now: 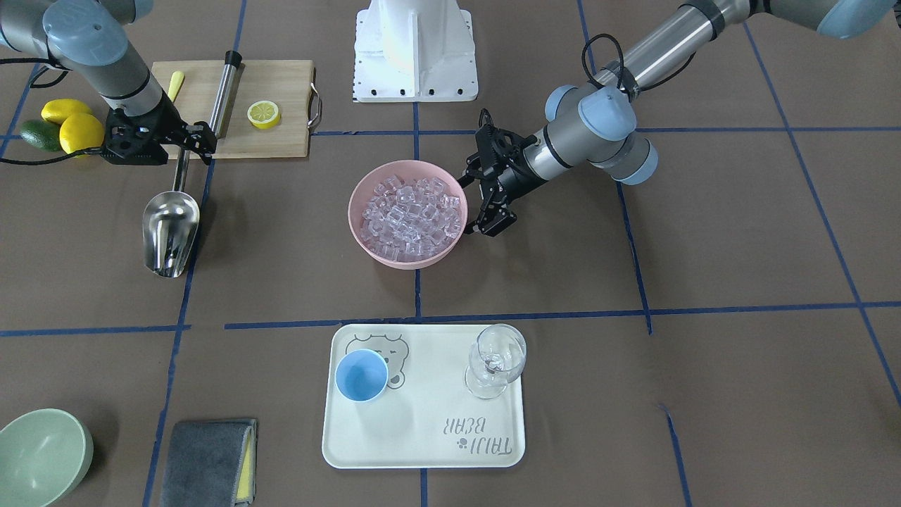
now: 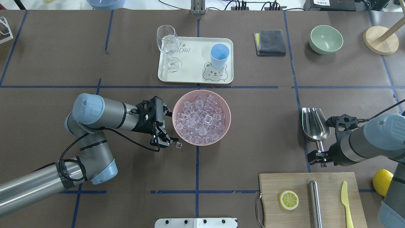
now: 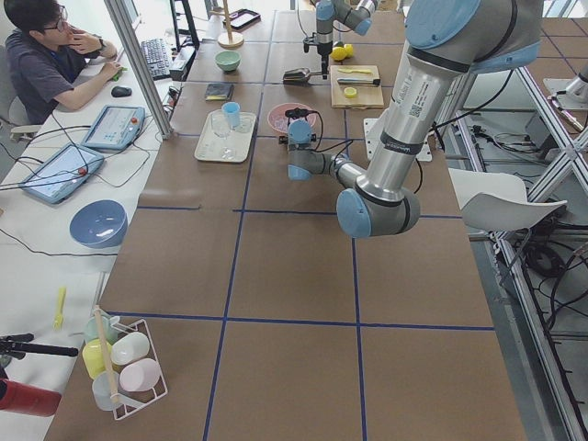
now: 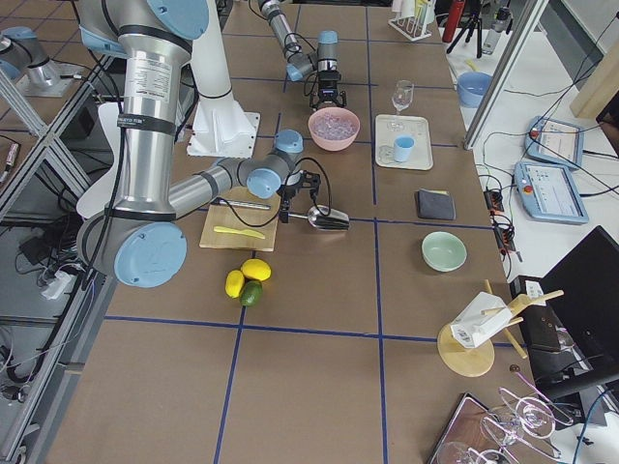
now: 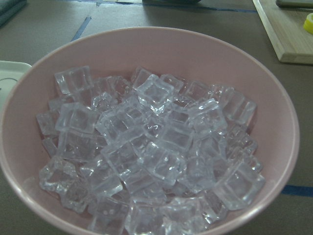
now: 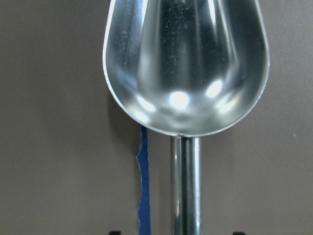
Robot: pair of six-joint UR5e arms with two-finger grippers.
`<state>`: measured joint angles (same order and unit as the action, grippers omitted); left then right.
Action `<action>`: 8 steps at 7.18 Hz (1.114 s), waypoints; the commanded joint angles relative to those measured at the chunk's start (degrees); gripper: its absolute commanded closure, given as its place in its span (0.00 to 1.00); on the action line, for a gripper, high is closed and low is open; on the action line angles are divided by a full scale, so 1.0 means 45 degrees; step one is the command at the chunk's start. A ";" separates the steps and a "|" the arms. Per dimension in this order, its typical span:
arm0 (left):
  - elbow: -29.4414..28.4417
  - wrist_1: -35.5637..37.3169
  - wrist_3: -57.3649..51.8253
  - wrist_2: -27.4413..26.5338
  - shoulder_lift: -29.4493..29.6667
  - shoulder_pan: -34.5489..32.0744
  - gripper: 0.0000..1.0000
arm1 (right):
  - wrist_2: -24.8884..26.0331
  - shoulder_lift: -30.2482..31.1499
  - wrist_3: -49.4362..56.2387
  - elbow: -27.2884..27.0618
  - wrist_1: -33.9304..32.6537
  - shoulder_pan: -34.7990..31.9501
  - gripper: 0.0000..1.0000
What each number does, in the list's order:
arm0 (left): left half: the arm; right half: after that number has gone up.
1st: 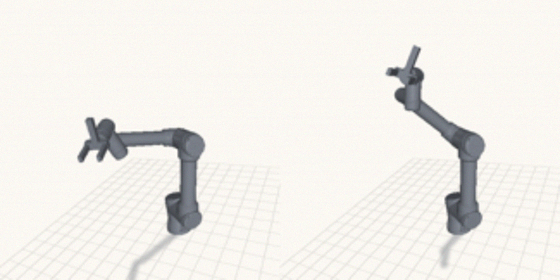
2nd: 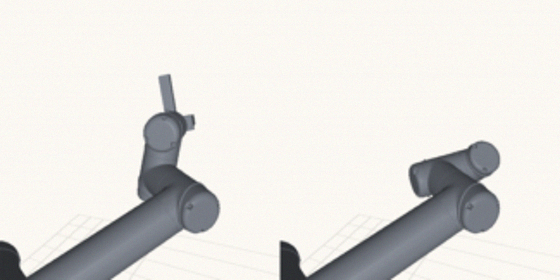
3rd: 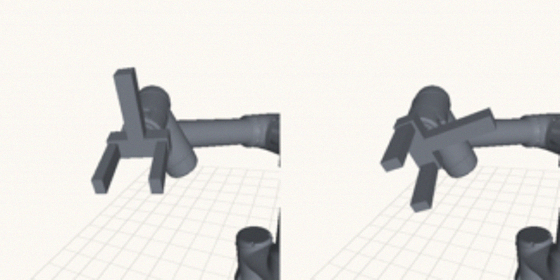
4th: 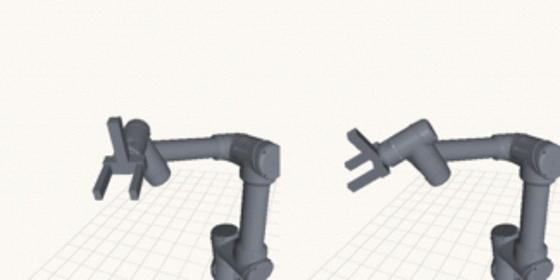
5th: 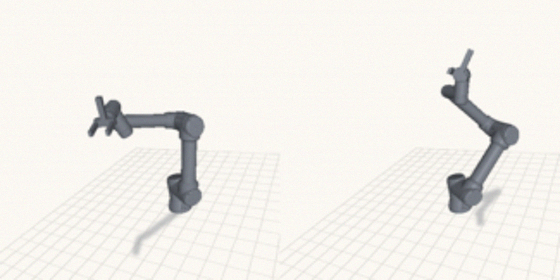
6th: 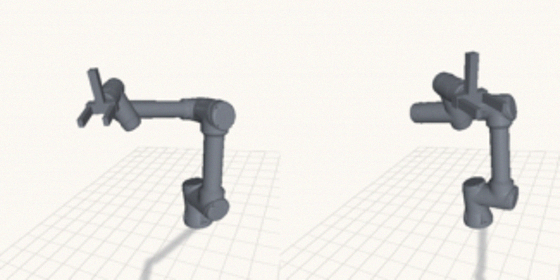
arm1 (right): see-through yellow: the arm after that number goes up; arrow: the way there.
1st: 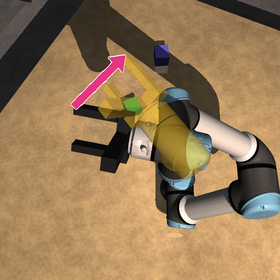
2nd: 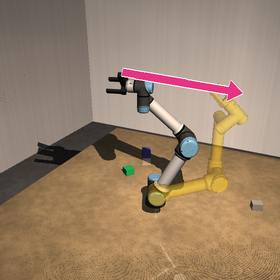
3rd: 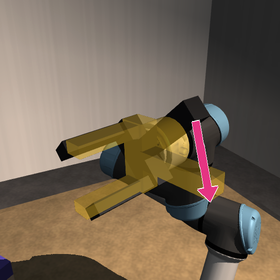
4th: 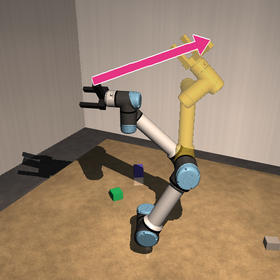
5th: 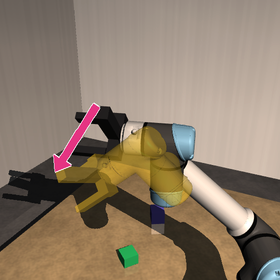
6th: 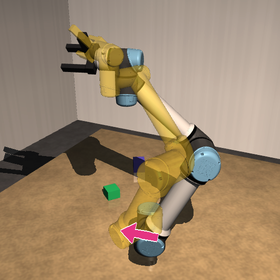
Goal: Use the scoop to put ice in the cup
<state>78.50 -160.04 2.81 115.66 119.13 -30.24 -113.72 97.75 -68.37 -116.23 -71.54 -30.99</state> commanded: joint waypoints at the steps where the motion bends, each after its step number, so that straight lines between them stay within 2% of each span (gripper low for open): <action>1: -0.0004 -0.0022 0.0000 0.0000 0.0011 0.0002 0.00 | -0.0003 -0.0023 0.0036 0.0145 -0.0019 -0.0028 0.25; 4: -0.0004 -0.0002 0.0000 0.0000 -0.0009 0.0002 0.00 | -0.0003 0.0055 0.0114 0.0166 -0.0019 -0.0048 0.36; 5: 0.0016 -0.0022 0.0000 0.0000 -0.0009 0.0002 0.00 | 0.0017 0.0036 0.0095 0.0146 -0.0058 -0.0067 0.58; 6: -0.0003 -0.0022 0.0000 0.0000 -0.0009 0.0002 0.00 | 0.0017 0.0094 0.0095 0.0069 -0.0058 -0.0087 1.00; 8: 0.0016 -0.0022 0.0000 0.0000 0.0011 0.0002 0.00 | 0.0036 0.0134 0.0347 0.0029 -0.0117 -0.0068 1.00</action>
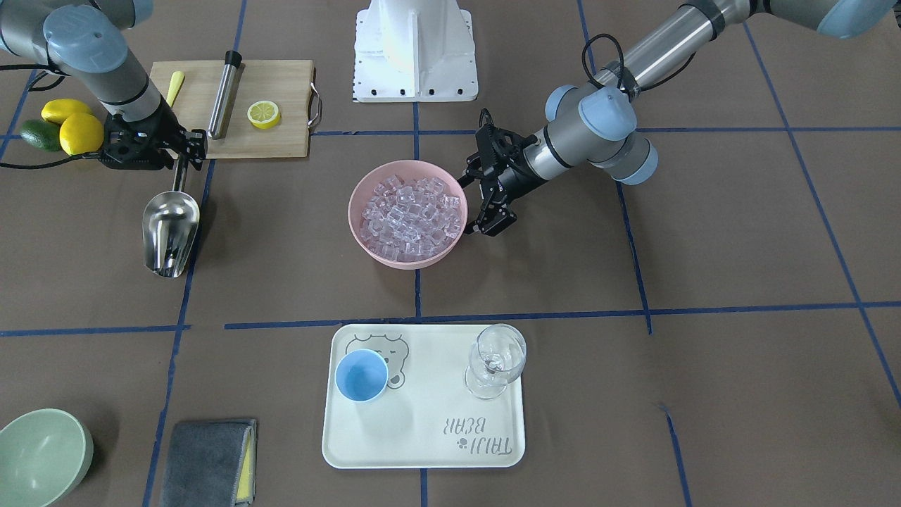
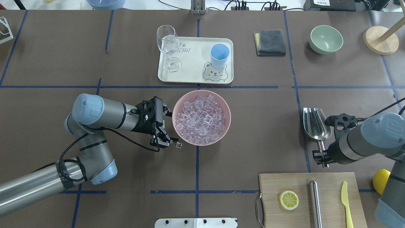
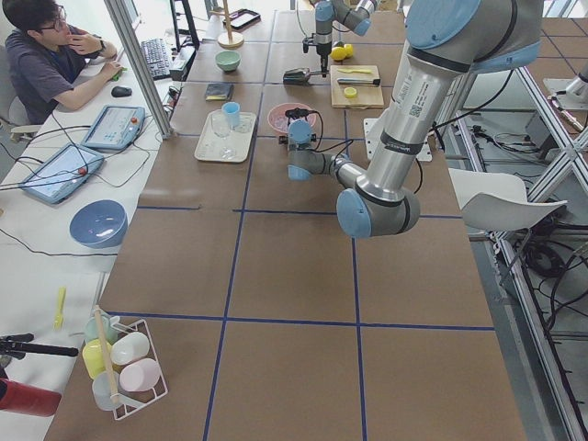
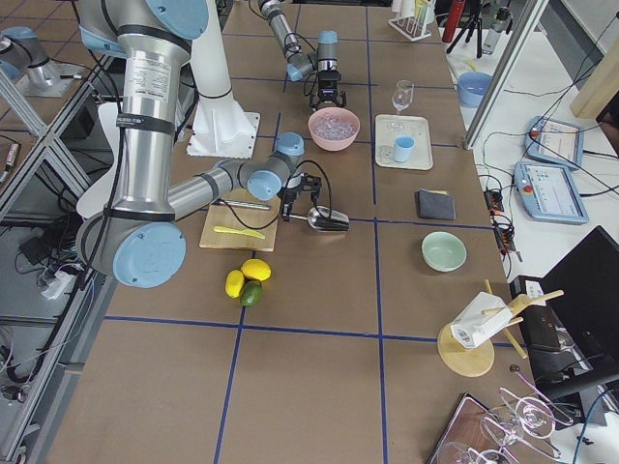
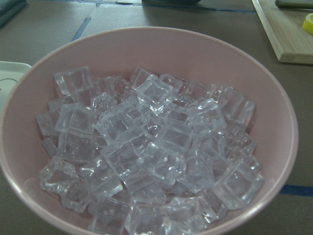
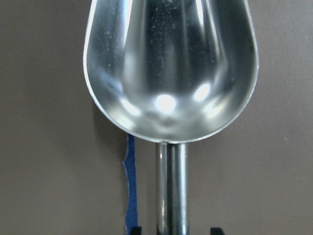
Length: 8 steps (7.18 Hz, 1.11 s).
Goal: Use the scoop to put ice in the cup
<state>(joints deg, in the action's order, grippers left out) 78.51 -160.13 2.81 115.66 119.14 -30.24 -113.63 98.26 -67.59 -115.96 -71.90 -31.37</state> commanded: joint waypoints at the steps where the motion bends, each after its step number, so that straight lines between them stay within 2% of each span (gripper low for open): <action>1: -0.0006 -0.0001 0.0000 0.0000 -0.0011 0.0000 0.00 | 0.0016 0.0020 0.1356 -0.0129 -0.0096 -0.0118 1.00; 3: 0.0013 -0.0001 -0.0020 0.0000 -0.0011 0.0000 0.00 | 0.0074 0.0098 0.4030 -0.0850 -0.0136 -0.0411 1.00; 6: -0.0006 -0.0001 -0.0020 0.0000 -0.0011 0.0000 0.00 | 0.0561 -0.0077 0.7741 -0.2644 -0.3116 -0.0471 1.00; 8: -0.0006 -0.0001 -0.0020 0.0000 -0.0030 0.0039 0.00 | 0.0543 -0.0155 1.0008 -0.3253 -0.3513 -0.0800 1.00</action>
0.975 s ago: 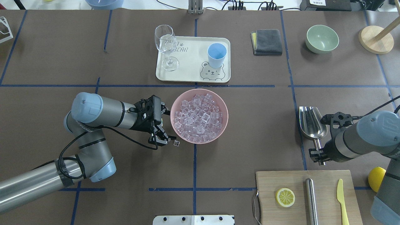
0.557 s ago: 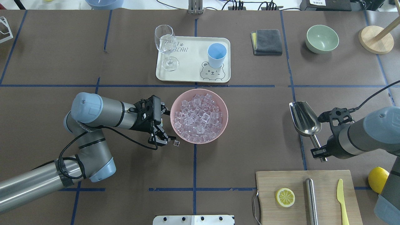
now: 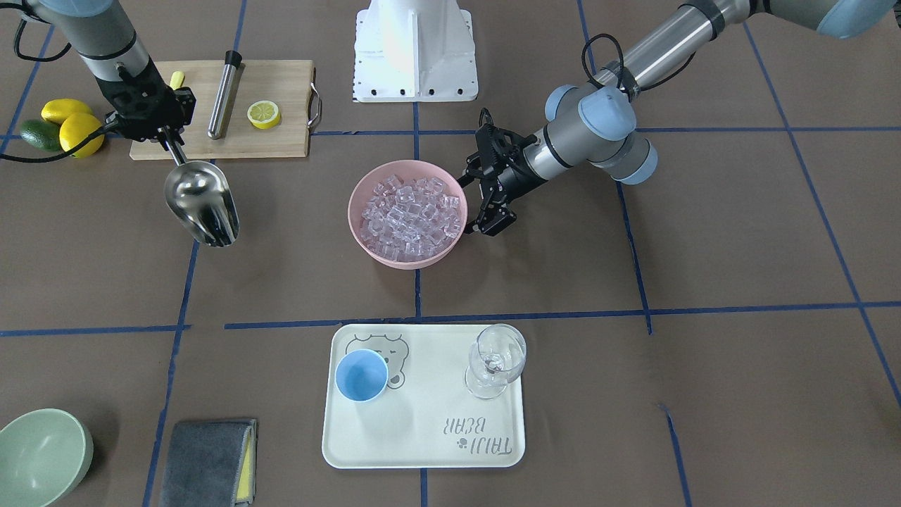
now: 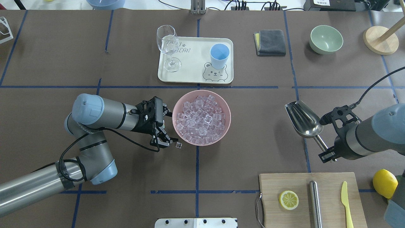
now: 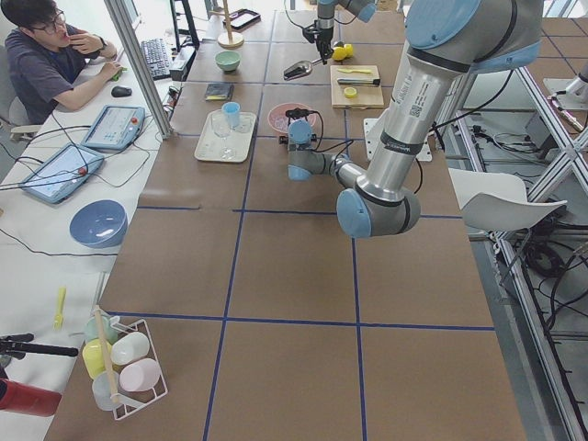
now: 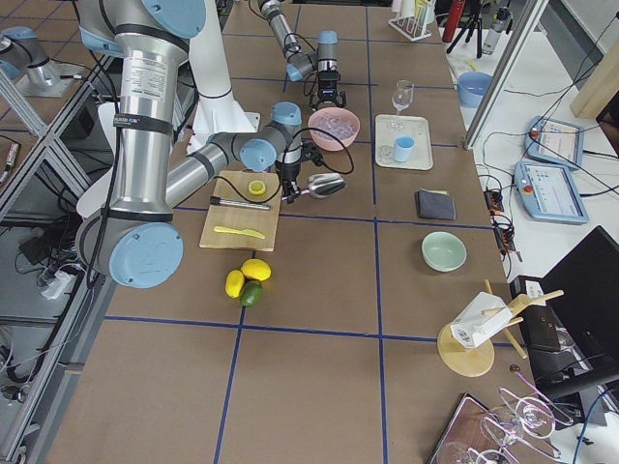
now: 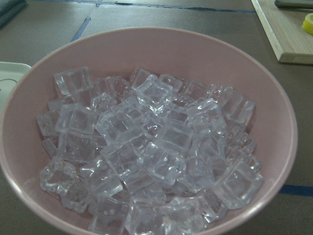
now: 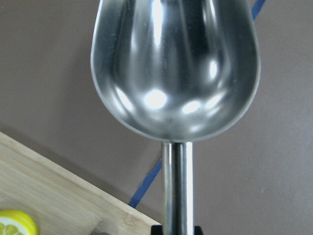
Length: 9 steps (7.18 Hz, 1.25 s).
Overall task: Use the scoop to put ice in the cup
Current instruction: 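Lift the metal scoop with the right gripper and carry it toward the pink bowl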
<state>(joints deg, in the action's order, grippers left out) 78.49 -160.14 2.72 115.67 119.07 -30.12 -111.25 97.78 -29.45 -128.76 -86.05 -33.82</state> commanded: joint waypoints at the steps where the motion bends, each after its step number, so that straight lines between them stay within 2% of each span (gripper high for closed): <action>1: -0.0002 0.0000 0.0000 0.0000 -0.0014 0.0032 0.00 | -0.0102 -0.0320 0.2008 -0.0777 -0.0873 -0.0297 1.00; 2: -0.0002 0.0000 0.0000 0.0000 -0.0033 0.0033 0.00 | -0.0142 -0.1444 0.2013 -0.1071 -0.2580 -0.0278 1.00; 5: -0.0002 -0.0019 0.0000 0.0000 -0.0034 0.0013 0.00 | 0.0229 -0.7840 0.2032 -0.1115 -1.1632 0.0618 1.00; 6: -0.0002 -0.0019 0.0000 0.0000 -0.0034 0.0013 0.00 | 0.0248 -0.9253 0.2071 -0.0726 -1.3129 0.0659 1.00; 7: -0.0002 -0.0039 0.0019 0.0000 -0.0034 0.0013 0.00 | 0.0326 -1.0505 0.2227 0.0264 -1.4072 0.0795 1.00; 8: -0.0040 -0.0155 0.0020 0.0000 -0.0034 0.0013 0.00 | 0.0559 -1.1272 0.3040 0.1047 -1.4642 0.0855 1.00; 9: -0.0099 -0.0175 0.0020 0.0000 -0.0034 0.0032 0.00 | 0.1045 -1.2343 0.4557 0.2002 -1.5982 0.0855 1.00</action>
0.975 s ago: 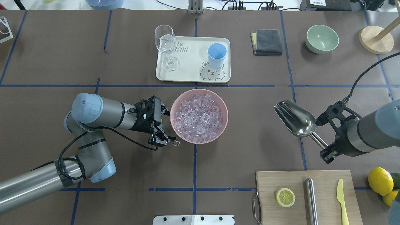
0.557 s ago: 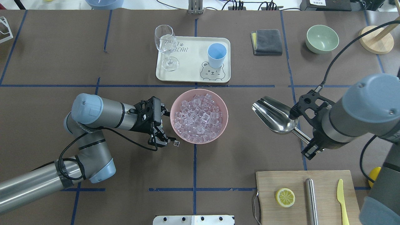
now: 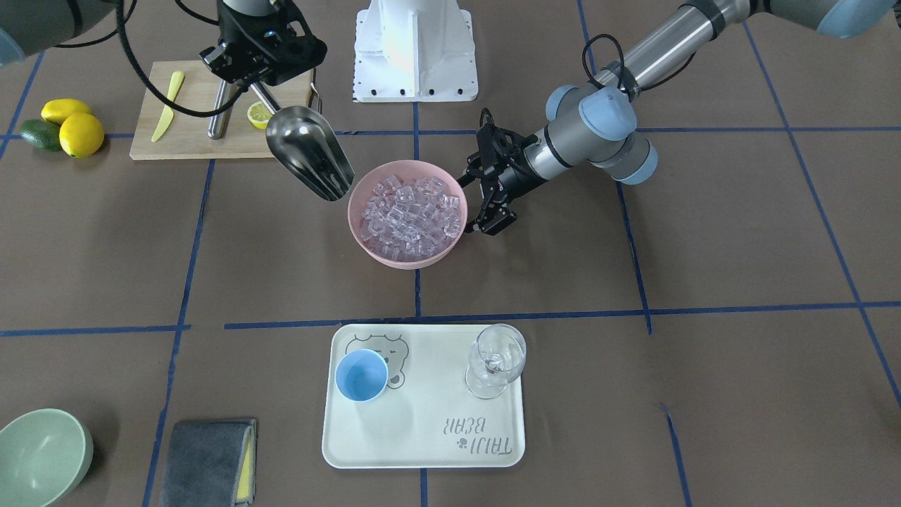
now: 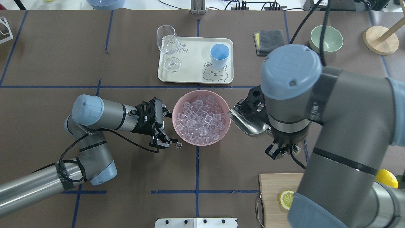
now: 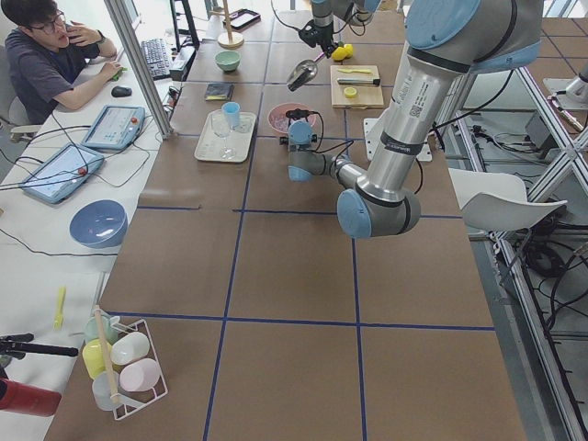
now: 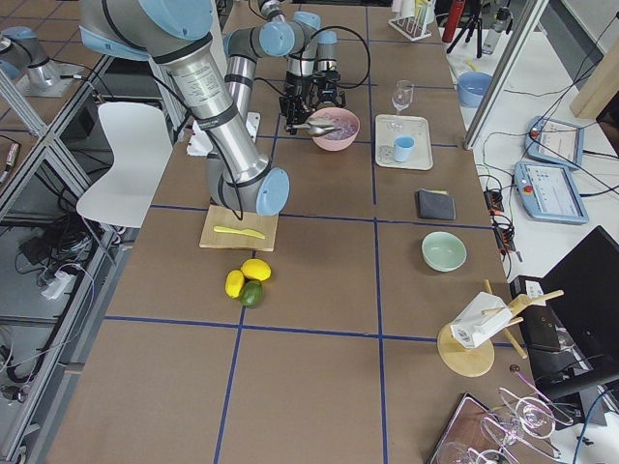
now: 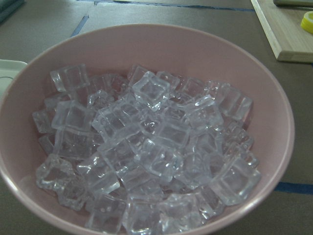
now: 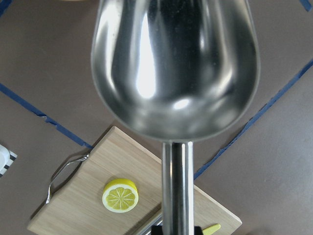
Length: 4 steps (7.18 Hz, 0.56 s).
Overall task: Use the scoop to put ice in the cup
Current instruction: 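Lift the metal scoop with the right gripper and carry it toward the pink bowl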
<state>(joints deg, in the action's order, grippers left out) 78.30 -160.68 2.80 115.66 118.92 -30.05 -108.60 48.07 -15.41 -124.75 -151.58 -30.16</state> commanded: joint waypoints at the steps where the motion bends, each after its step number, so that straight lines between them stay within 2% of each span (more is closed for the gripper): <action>1: -0.0057 -0.0055 0.0002 0.0000 0.0019 -0.0002 0.00 | 0.0809 -0.2023 0.2091 0.2204 -0.1781 0.0061 1.00; 4: -0.0057 -0.0075 0.0002 0.0000 0.0000 -0.0003 0.00 | 0.0812 -0.3706 0.3383 0.4591 -0.2604 0.0061 1.00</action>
<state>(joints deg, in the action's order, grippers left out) 78.05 -160.98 2.81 115.66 118.95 -30.03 -105.03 34.18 -2.28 -108.22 -162.04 -29.89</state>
